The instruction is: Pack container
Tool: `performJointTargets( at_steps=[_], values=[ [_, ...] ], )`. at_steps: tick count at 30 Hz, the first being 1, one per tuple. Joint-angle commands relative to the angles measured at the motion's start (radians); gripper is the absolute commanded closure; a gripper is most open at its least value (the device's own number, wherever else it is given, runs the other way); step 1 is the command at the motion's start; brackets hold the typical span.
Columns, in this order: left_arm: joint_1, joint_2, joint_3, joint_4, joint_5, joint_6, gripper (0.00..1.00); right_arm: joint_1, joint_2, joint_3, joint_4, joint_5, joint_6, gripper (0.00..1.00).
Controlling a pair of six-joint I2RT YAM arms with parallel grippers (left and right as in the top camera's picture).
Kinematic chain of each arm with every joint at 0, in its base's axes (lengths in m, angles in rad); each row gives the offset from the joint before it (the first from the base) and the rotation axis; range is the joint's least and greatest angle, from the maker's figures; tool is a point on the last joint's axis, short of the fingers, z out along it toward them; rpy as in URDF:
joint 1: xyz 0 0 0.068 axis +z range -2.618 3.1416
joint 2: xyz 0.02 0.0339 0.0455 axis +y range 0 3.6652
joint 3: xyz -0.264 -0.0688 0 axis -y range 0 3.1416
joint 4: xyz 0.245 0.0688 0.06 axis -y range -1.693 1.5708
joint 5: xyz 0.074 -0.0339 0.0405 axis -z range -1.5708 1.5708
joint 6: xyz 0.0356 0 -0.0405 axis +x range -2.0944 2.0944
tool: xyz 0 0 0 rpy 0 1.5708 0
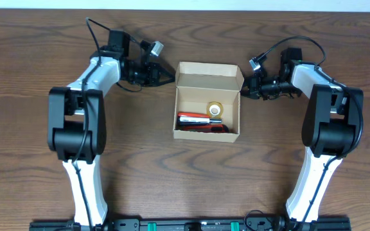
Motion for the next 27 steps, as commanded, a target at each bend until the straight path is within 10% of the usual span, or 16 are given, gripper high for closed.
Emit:
performJointTargets(
  at_steps=[1,27],
  values=[
    [-0.006,0.067,-0.002,0.006,0.066,-0.065,0.94,0.007,0.01,-0.002,0.0,-0.034,0.011,0.99],
    [-0.057,0.071,0.156,-0.078,0.095,-0.068,0.94,0.008,0.01,-0.001,0.002,-0.154,-0.099,0.99]
  ],
)
